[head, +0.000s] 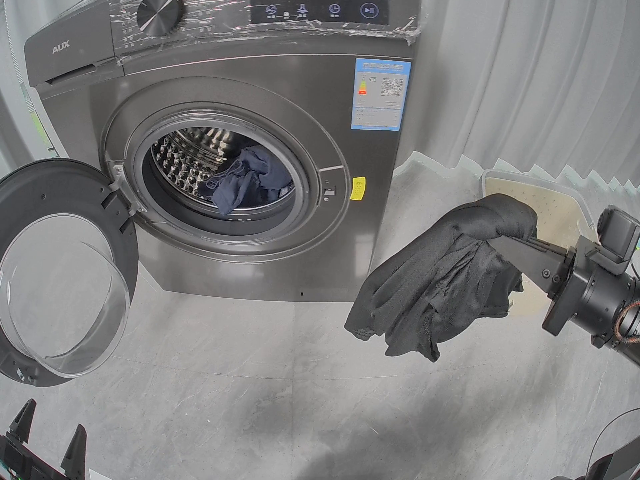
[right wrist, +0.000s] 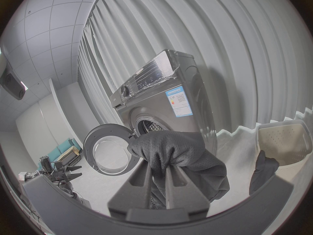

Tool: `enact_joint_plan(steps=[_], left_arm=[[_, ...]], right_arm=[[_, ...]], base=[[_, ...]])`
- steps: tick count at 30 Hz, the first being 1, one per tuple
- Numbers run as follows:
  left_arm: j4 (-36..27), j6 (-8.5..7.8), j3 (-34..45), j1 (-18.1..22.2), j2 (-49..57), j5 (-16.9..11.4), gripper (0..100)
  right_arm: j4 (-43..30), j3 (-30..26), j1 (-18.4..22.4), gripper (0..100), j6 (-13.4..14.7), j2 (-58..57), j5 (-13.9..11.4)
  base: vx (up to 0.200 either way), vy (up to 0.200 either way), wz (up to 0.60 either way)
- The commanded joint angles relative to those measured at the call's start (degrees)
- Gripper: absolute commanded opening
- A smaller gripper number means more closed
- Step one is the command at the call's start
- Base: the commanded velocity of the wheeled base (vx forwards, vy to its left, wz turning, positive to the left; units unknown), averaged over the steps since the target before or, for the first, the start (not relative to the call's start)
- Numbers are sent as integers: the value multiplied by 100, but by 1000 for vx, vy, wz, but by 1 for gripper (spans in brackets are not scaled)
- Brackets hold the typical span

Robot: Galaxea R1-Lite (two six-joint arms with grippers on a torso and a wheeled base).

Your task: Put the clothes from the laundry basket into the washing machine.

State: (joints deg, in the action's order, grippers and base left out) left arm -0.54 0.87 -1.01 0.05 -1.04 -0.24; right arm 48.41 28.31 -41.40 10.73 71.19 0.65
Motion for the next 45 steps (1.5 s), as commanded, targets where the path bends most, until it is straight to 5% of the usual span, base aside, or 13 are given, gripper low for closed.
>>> enact_joint_plan(steps=[1, 20, 45], left_arm=[[1, 1, 92, 4, 68, -2, 100], [1, 10, 92, 4, 68, -2, 100], [1, -25, 92, 4, 68, -2, 100]], right_arm=[[2, -9, 0, 0, -1, 9, -3], [2, -9, 35, 0, 17, 17, -3], [2, 52, 62, 0, 35, 17, 6]], base=[[0, 0, 0], [-95, 0, 0], [0, 168, 0]])
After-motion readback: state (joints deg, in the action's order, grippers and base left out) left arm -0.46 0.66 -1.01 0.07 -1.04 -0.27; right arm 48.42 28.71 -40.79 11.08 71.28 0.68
